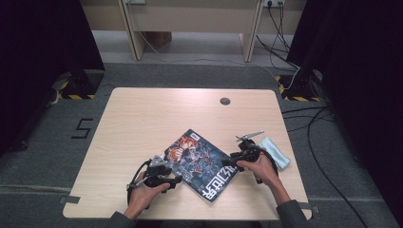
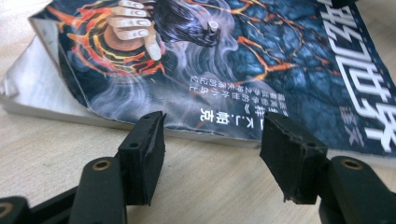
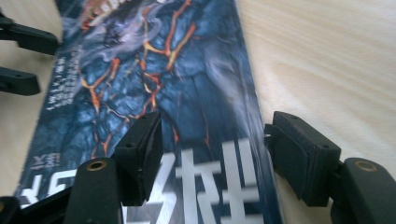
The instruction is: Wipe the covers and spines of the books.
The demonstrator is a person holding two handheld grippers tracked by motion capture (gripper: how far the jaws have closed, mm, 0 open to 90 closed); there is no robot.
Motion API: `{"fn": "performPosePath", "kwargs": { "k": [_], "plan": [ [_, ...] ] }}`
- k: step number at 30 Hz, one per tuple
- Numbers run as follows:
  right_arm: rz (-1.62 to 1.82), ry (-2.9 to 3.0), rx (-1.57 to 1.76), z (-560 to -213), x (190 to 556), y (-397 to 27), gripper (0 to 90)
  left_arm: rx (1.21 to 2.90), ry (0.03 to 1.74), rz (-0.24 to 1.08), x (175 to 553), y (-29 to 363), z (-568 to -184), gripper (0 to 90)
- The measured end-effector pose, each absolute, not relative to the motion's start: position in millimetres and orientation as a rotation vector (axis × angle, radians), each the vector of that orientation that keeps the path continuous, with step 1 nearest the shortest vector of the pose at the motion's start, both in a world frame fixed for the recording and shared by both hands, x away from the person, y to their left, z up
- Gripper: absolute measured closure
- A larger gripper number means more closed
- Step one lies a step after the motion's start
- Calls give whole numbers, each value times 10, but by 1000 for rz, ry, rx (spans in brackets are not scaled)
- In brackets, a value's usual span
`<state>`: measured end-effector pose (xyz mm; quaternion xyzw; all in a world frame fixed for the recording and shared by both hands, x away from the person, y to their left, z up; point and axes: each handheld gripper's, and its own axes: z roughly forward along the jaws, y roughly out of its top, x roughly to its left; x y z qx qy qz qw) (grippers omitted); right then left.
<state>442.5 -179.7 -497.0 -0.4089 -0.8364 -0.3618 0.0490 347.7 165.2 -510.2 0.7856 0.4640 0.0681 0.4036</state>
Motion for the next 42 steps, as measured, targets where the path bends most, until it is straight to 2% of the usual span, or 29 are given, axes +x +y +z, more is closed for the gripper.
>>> {"fn": "performPosePath", "kwargs": {
  "k": [12, 19, 25, 32, 38, 40, 42],
  "plan": [
    [-1155, -2380, -1275, -5025, 4447, -1743, 434, 2031, 1134, 220, 3499, 1592, -5098, 430],
    [-1175, -2320, -1282, -5056, 4484, -1756, 466, 2037, 1123, 233, 3496, 1583, -5101, 431],
    [-1185, -2307, -1289, -5075, 4495, -1785, 534, 2038, 1118, 233, 3497, 1585, -5102, 431],
    [-1199, -2301, -1288, -5059, 4486, -1800, 557, 2038, 1119, 236, 3495, 1583, -5102, 431],
    [-1249, -2264, -1276, -4998, 4473, -1816, 646, 2035, 1121, 237, 3495, 1584, -5104, 430],
    [-1269, -2228, -1221, -4983, 4456, -1765, 720, 2029, 1120, 235, 3497, 1575, -5109, 433],
    [-1215, -2350, -1201, -4915, 4413, -1655, 723, 2037, 1118, 239, 3494, 1571, -5104, 434]
  ]
}}
